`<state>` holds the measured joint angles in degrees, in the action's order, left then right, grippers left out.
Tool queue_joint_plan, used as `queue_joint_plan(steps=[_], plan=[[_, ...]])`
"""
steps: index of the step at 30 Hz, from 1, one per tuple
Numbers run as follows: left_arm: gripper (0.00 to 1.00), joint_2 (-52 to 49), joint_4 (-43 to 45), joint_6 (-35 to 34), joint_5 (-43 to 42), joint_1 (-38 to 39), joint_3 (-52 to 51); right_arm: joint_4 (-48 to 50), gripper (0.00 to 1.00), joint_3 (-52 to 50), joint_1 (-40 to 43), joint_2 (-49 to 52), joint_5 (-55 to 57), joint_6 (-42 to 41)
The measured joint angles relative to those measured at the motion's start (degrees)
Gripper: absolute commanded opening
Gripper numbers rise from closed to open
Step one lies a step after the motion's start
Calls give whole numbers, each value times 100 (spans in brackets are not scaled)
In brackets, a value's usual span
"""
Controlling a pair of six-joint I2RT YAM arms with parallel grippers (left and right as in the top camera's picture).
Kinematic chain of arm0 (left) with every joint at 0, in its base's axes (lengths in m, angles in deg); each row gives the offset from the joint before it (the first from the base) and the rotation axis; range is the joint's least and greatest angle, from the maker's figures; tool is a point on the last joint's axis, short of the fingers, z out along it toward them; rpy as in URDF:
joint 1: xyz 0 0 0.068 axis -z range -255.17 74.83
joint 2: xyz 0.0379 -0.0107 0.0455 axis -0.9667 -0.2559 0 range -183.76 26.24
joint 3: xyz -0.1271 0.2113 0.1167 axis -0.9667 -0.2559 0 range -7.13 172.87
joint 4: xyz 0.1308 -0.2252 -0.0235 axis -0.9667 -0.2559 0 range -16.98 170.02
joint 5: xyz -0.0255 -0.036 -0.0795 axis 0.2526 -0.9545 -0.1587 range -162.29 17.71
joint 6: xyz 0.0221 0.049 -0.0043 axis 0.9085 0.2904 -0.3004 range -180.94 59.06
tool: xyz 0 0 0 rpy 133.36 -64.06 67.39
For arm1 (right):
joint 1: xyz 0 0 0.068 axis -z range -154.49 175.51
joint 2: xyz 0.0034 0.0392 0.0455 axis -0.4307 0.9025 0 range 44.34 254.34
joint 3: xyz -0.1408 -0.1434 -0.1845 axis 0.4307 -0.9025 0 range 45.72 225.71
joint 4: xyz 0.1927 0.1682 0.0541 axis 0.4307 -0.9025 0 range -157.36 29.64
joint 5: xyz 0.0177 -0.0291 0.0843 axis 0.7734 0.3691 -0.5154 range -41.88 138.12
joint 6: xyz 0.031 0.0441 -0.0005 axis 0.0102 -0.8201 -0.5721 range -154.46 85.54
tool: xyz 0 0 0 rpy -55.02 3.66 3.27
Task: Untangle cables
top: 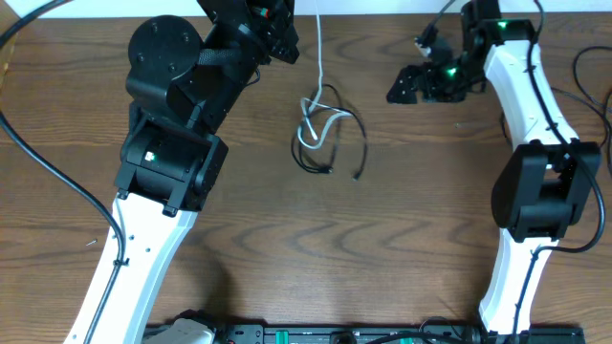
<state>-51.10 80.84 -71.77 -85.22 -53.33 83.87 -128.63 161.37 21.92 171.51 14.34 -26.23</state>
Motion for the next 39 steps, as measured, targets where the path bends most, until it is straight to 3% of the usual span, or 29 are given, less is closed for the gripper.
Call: queue_joint_plan(steps=[10, 39], plan=[[7, 0, 758, -295, 7, 0, 0, 2, 99, 0, -61, 0, -42, 2], [7, 0, 192, -570, 634, 0, 0, -297, 98, -2, -540, 0, 131, -299]])
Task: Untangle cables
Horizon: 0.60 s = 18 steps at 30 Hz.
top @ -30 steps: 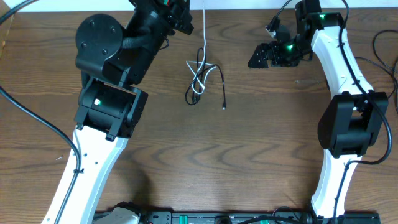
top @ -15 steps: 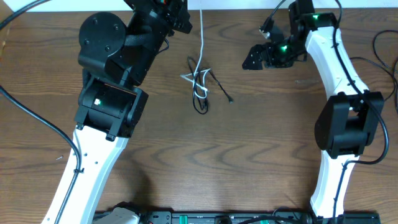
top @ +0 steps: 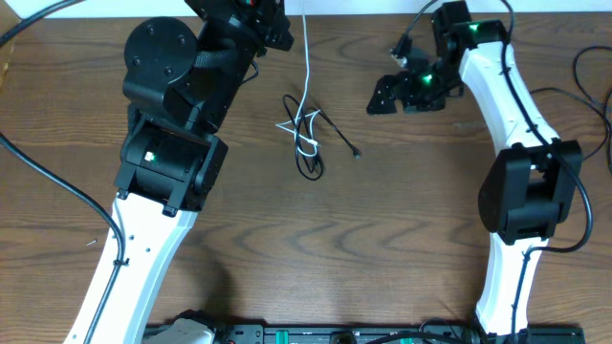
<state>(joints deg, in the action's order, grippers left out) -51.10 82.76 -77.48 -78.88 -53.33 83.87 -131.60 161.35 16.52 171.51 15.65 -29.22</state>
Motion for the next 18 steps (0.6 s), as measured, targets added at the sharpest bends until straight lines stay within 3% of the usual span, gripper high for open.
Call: queue_joint_plan(steps=[9, 18], plan=[[7, 0, 0, -2, 76, 0, 0, 275, 96, -66, -708, 0, -208, -26], [8, 0, -2, -2, 79, 0, 0, 669, 78, -66, -876, 0, -1027, -317]])
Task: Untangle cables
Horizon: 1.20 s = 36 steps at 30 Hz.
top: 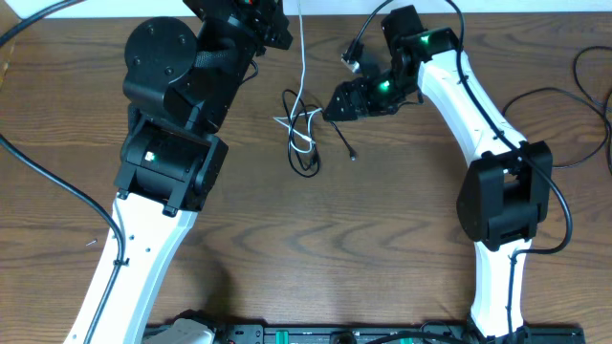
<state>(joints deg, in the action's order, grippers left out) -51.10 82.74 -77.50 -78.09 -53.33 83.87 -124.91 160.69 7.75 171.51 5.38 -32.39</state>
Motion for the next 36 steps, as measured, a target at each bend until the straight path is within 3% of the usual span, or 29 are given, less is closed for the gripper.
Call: queue_joint_plan(steps=[9, 15, 25, 36], plan=[[7, 0, 2, 0, 0, 0, 0, 466, 64, -4, -400, 0, -101, -625], [7, 0, 0, -105, 0, 0, 0, 774, 60, -4, -730, 146, 271, -1224], [8, 0, 0, -149, 2, 0, 0, 1432, 51, -13, -885, 772, 911, -1513], [7, 0, -2, -151, 2, 0, 0, 949, 9, -20, -852, 789, 1864, -1521]])
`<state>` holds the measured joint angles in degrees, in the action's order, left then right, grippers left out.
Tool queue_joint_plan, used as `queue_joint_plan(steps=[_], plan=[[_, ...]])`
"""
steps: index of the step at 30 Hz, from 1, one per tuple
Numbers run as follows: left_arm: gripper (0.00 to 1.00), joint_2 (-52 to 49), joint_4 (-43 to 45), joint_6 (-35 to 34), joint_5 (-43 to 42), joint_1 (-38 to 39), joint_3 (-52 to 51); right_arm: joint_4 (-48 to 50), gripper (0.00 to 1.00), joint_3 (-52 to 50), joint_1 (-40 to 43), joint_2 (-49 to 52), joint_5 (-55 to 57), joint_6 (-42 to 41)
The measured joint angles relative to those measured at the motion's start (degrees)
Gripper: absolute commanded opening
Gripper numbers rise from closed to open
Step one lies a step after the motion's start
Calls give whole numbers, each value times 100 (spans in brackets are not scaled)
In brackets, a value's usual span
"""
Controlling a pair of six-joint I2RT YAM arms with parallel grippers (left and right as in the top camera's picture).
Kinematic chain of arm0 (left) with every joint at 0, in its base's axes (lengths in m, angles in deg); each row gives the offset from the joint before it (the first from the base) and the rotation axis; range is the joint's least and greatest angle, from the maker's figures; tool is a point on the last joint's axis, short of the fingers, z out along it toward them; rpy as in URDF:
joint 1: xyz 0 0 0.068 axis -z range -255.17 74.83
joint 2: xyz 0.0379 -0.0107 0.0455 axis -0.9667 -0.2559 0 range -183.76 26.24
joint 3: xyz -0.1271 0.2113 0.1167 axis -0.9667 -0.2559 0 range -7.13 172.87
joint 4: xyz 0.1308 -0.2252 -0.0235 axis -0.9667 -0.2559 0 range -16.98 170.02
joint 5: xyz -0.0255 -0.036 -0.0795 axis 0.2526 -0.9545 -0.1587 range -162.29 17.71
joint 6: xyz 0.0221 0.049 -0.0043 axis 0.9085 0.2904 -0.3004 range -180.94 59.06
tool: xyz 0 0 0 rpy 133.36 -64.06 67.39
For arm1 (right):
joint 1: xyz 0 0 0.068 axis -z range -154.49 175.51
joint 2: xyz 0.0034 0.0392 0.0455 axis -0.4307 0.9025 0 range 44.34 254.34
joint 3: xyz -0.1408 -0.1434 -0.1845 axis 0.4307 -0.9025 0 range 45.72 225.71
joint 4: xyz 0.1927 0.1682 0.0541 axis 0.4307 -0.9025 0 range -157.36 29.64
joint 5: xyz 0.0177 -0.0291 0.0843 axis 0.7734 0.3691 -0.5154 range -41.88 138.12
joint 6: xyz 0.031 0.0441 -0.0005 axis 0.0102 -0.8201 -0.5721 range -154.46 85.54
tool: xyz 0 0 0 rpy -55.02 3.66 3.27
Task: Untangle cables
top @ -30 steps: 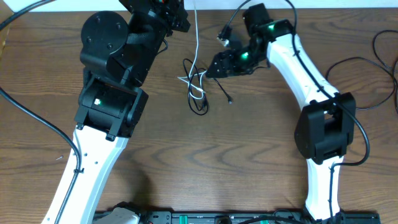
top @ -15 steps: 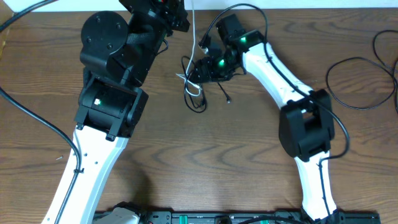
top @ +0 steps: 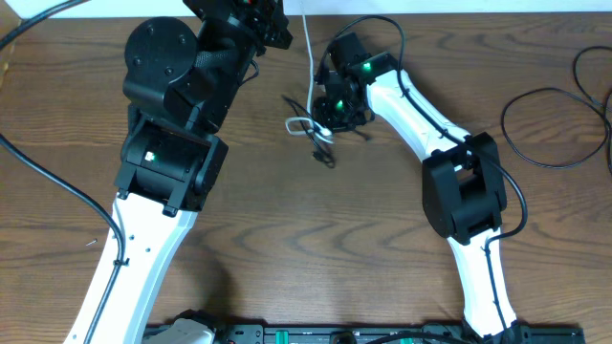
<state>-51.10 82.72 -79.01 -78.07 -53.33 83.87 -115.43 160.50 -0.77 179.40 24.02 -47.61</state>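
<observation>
A small knot of white and black cable [top: 304,126] lies on the brown table at the middle top. The white cable [top: 311,48] runs from it up to the far edge. A black cable end [top: 325,159] trails out just below the knot. My right gripper [top: 328,113] is down on the knot's right side, its fingertips hidden by its own body. At the top edge, my left gripper [top: 271,24] is just left of the white cable; whether it holds the cable does not show.
The left arm's bulky black links [top: 177,76] cover the table's upper left. A loose black cable loop [top: 550,115] lies at the far right. A dark cable [top: 38,162] crosses the left side. The base rail [top: 335,334] runs along the front edge.
My right gripper has moved left and down from beside the knot onto its right side. The knot looks tighter and the black end now lies closer under it. The left arm is unchanged.
The knot first lay looser at the middle with my right gripper far off at the upper right. It then sat further left and narrower, as the right gripper came nearer moment by moment. Now that gripper is on the knot.
</observation>
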Motion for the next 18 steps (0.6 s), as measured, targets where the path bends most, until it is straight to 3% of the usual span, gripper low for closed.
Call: queue_joint_plan(steps=[3, 10, 18], plan=[[8, 0, -7, 2, 0, 0, 0, -138, 1, 0, 72, 0, 216, 17], [7, 0, -164, 0, 52, 0, 0, -538, 1, 0, 608, -15, 634, 68], [7, 0, -776, 42, 691, 0, 0, -839, 1, 0, 1364, -621, 1268, 326]])
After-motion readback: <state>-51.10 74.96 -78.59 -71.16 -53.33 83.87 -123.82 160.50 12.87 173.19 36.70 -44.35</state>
